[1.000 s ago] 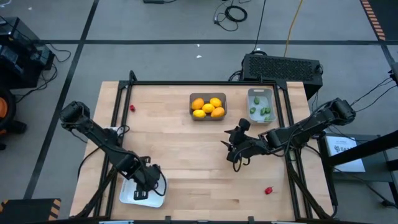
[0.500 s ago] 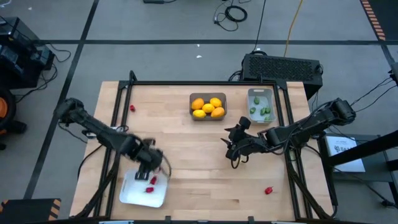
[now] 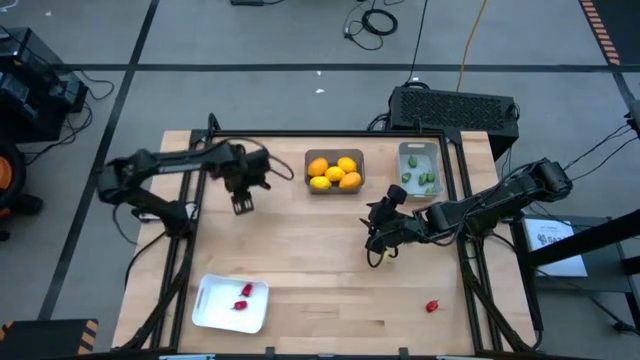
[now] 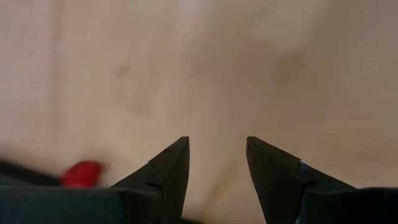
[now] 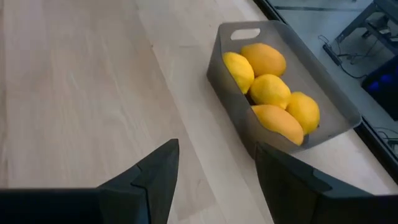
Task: Sort produce into baskets
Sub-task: Put the red pepper into the white bin
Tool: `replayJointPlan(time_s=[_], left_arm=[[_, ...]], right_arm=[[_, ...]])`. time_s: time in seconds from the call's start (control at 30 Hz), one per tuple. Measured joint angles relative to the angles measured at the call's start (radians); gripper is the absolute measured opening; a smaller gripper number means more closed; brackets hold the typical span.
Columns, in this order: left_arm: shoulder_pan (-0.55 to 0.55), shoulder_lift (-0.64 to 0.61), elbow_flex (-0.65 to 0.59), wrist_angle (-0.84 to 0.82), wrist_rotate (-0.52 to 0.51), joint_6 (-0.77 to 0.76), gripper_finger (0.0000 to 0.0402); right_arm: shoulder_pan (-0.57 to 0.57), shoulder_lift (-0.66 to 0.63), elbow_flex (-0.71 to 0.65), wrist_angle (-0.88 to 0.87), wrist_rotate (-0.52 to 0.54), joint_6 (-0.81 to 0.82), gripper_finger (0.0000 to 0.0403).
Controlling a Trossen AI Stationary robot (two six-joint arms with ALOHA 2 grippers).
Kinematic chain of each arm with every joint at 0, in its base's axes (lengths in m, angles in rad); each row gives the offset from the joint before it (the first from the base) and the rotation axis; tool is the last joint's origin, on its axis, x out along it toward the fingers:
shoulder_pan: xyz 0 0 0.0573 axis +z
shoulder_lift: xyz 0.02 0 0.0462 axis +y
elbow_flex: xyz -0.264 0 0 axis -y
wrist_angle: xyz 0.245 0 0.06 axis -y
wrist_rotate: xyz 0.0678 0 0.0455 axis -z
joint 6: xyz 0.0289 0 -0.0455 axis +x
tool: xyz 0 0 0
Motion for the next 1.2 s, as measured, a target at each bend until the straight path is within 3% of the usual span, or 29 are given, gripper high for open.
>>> replayJointPlan(time_s=[0.3, 0.47, 0.77, 1.0, 1.2], left_arm=[[0.237, 0.248, 0.045, -0.011, -0.251, 0.104, 0.0167], [0.322, 0.314, 0.07, -0.032, -0.267, 0.062, 0.0196], [0.431, 0.318, 0.079, -0.033, -0.343, 0.086, 0.0278], [0.447, 0.323, 0.057, -0.023, -0.311, 0.083, 0.0285], [0.455, 0.39, 0.022, -0.039, -0.367, 0.065, 0.0285]], right_arm=[[0.0, 0.0, 0.0, -0.035, 0.0, 0.0, 0.0201], [0.0, 0.0, 0.0, -0.066, 0.0, 0.002, 0.0201], [0.0, 0.0, 0.0, -0.068, 0.0, -0.007, 0.0201], [0.0, 0.0, 0.0, -0.069, 0.0, -0.008, 0.0201], [0.0, 0.0, 0.0, -0.069, 0.0, -0.006, 0.0201]])
